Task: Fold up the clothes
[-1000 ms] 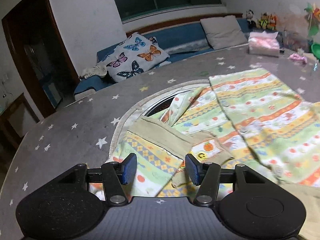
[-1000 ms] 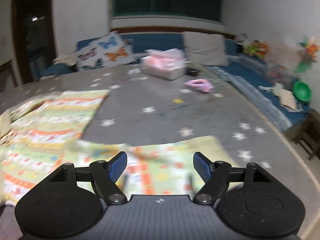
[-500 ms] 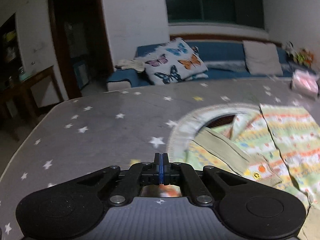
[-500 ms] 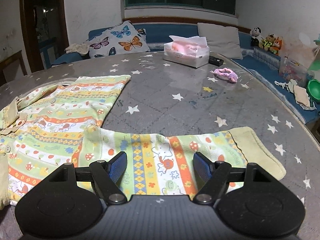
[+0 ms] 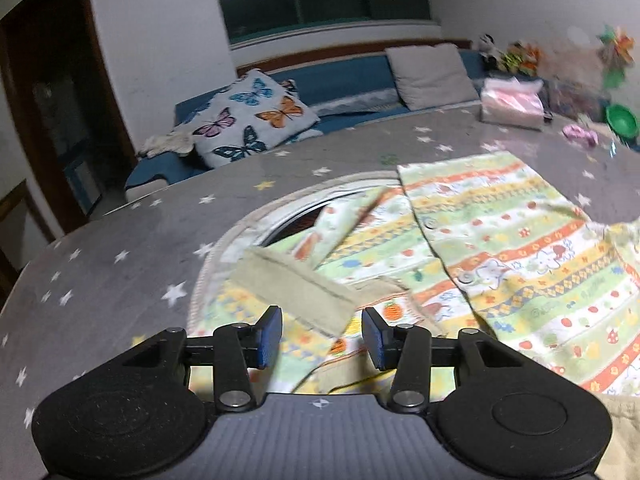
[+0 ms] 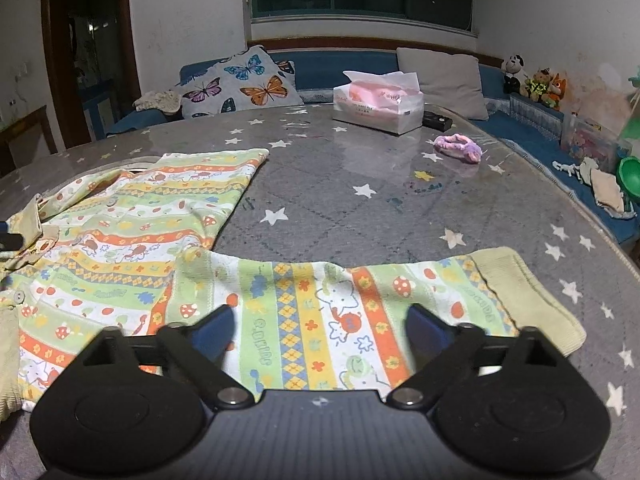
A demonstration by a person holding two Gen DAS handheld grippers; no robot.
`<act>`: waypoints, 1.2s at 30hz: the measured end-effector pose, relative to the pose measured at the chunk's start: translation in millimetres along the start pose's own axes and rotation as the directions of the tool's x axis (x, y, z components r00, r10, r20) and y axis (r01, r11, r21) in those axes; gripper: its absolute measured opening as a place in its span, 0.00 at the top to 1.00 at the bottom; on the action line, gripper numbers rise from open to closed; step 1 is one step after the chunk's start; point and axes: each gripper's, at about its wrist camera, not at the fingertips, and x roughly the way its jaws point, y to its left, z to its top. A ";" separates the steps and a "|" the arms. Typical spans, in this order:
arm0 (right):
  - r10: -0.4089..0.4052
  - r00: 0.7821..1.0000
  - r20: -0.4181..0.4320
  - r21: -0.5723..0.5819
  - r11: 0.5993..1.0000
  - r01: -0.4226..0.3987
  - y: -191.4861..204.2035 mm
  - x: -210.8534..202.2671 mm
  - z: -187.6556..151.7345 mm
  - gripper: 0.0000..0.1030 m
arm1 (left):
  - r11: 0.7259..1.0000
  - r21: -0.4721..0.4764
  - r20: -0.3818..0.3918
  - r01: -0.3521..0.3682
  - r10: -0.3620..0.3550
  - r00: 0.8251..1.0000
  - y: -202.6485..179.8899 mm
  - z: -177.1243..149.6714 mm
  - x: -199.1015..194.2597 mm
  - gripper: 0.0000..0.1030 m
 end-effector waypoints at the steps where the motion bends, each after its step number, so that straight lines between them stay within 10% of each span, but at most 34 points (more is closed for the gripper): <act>1: 0.002 1.000 0.004 0.002 1.000 -0.002 0.5 0.7 -1.0 0.01 | 1.000 0.006 -0.006 0.000 0.000 1.000 -2.0 0.2 4.0 0.54; 7: -0.008 1.000 0.015 -0.009 1.000 0.008 3.9 2.8 -2.4 0.00 | 1.000 0.005 -0.008 0.014 -0.014 1.000 -3.5 -0.4 15.6 0.58; 12: -0.014 1.000 0.015 -0.015 1.000 0.014 4.5 3.8 -2.7 0.00 | 0.999 -0.041 0.008 0.017 -0.016 1.000 4.6 -1.1 15.3 0.94; 18: -0.017 1.000 0.015 -0.020 1.000 0.018 4.8 5.1 -2.9 0.00 | 0.981 -0.188 0.111 -0.053 0.075 0.991 46.7 -1.4 -22.4 0.96; 25: -0.020 1.000 0.015 -0.023 1.000 0.020 5.1 5.6 -3.3 0.00 | 0.899 -0.391 0.137 -0.197 0.268 0.953 120.6 -23.4 -74.3 0.97; 36: -0.012 1.000 0.007 -0.041 0.999 0.013 5.2 5.6 -1.2 0.00 | 0.729 -0.570 -0.025 -0.378 0.444 0.896 180.4 -102.2 -116.3 0.98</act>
